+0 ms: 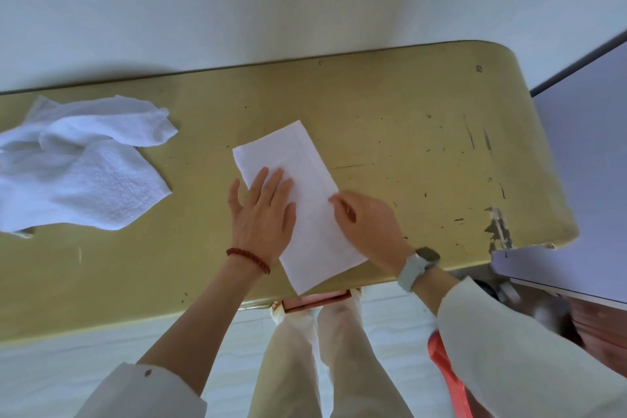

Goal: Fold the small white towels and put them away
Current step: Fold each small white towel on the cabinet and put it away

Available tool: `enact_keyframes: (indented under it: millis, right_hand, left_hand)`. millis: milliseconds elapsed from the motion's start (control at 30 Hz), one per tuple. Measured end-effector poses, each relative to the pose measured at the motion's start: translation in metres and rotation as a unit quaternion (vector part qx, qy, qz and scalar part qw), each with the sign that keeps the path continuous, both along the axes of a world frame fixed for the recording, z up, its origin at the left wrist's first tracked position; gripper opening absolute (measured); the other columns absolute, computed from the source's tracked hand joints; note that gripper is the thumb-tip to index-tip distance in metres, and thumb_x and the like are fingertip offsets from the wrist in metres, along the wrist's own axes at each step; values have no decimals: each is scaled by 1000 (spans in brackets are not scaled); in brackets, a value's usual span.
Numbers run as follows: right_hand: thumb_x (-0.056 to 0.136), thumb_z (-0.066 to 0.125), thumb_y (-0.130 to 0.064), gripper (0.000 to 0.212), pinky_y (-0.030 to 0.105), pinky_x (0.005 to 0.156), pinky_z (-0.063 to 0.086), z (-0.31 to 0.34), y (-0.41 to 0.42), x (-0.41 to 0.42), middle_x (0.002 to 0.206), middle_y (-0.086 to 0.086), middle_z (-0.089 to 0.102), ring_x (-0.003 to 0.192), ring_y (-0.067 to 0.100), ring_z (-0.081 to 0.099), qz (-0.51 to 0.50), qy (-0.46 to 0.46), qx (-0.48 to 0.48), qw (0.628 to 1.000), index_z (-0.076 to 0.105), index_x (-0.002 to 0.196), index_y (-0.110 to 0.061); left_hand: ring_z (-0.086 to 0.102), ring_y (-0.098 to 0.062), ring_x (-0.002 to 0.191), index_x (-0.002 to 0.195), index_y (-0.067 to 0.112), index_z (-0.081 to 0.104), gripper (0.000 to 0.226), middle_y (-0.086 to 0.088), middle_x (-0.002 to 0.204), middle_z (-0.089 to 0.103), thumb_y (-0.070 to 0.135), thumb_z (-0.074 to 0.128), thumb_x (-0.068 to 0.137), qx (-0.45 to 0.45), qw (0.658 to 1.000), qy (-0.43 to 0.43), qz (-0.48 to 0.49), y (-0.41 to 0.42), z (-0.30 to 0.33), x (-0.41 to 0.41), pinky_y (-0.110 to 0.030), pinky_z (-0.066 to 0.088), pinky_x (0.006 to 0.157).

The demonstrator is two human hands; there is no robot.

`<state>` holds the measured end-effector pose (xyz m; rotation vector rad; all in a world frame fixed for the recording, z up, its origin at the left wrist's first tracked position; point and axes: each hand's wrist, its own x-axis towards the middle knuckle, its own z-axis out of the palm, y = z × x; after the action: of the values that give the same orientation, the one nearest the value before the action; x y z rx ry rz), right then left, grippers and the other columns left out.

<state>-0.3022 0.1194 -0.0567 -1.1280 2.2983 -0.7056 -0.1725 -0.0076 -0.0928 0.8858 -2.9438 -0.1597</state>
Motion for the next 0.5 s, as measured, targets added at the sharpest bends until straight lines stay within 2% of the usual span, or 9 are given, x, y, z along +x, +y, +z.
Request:
enact_keyframes:
  millis: [133, 267, 367, 500]
  right_hand:
    - [94, 42, -16, 26, 34, 74, 44, -9, -52, -25, 103, 9, 59, 91, 27, 55, -56, 25, -8, 998, 59, 112, -9]
    - [95, 41, -25, 37, 38, 85, 45, -15, -99, -42, 119, 10, 50, 107, 29, 50, -27, 39, 61, 997, 45, 132, -22]
    - [95, 41, -27, 35, 36, 83, 42, -17, -121, -44, 119, 11, 47, 110, 29, 46, -6, 82, 96, 992, 47, 129, -25]
    - [92, 43, -19, 25, 34, 74, 39, -18, -137, -43, 119, 13, 45, 110, 30, 44, 28, 141, 142, 979, 50, 116, -12]
  left_hand:
    - [38, -31, 132, 132, 16, 45, 50, -12, 141, 42, 39, 29, 90, 19, 999, -38, 13, 4, -13, 15, -60, 19, 104]
    - [33, -31, 135, 139, 19, 35, 53, -13, 145, 37, 41, 25, 91, 31, 998, -55, 25, 6, -20, 16, -65, 15, 101]
    - [30, -30, 136, 140, 20, 30, 54, -12, 146, 35, 42, 23, 91, 27, 998, -51, 26, 5, -22, 16, -64, 11, 102]
    - [28, -29, 136, 140, 20, 30, 54, -11, 146, 35, 43, 24, 91, 40, 998, -44, 31, 5, -23, 17, -63, 10, 106]
